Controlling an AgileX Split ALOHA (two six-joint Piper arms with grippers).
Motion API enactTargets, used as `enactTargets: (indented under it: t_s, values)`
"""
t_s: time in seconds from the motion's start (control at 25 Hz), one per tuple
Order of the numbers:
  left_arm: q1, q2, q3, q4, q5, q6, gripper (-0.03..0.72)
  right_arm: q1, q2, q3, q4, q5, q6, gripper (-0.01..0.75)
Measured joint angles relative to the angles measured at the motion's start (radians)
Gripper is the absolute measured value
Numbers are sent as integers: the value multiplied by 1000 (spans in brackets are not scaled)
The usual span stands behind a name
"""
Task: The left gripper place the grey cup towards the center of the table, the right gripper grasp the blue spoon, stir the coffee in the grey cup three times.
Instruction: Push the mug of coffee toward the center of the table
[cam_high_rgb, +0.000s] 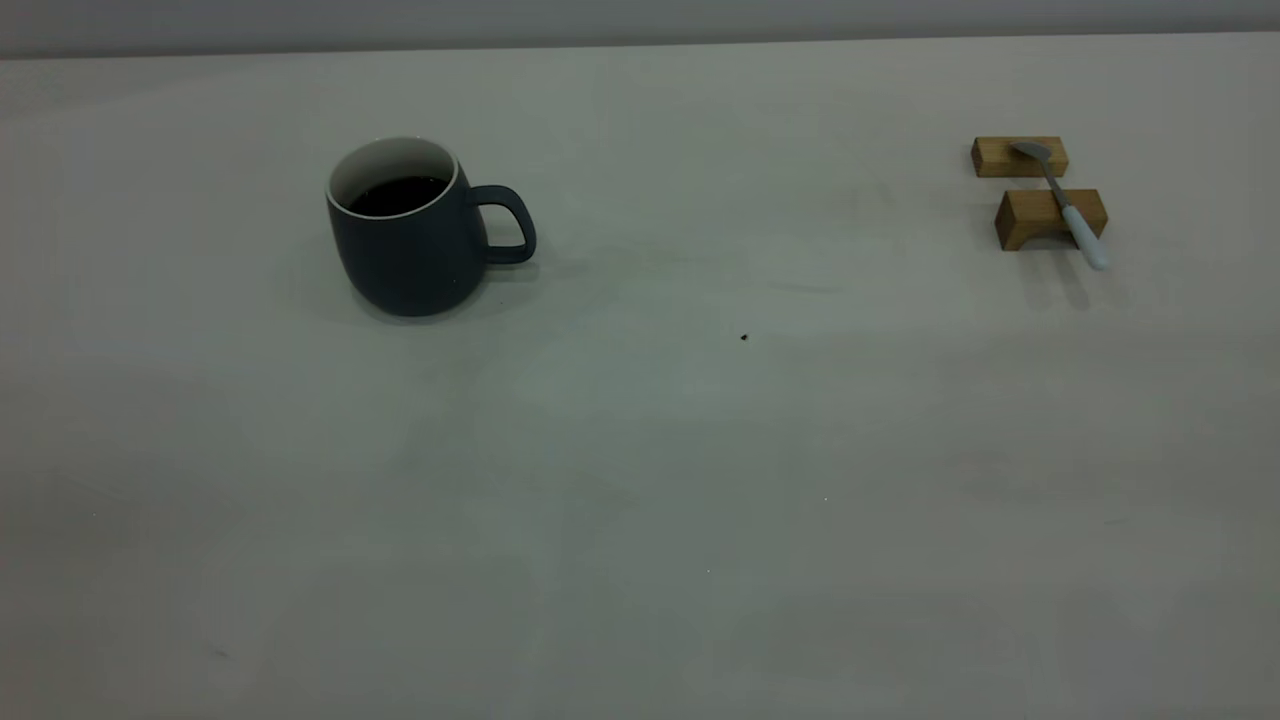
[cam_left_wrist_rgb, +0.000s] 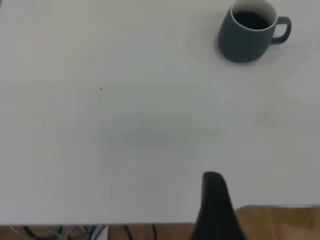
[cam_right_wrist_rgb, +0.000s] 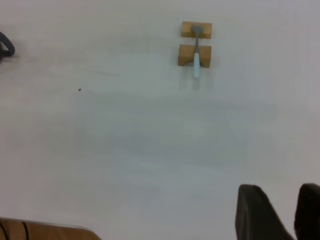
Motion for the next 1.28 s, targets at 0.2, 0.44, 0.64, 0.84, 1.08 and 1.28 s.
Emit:
enactTargets:
  t_s: [0.2, 0.44, 0.64, 0.84, 1.08, 1.28]
  values:
    - [0, 181, -22, 0, 6, -14, 585, 0, 0, 0, 0, 0, 0, 238]
    - [0, 492, -82, 0, -115, 0, 585, 0, 0, 0, 0, 0, 0, 238]
    - [0, 789, -116, 0, -305, 12, 585, 0, 0, 0, 0, 0, 0, 238]
    - [0, 1122, -189, 0, -487, 60, 585, 0, 0, 0, 0, 0, 0, 238]
    - [0, 1471, -333, 0, -613, 198, 585, 0, 0, 0, 0, 0, 0, 238]
    - [0, 1699, -468, 0, -689, 423, 585, 0, 0, 0, 0, 0, 0, 238]
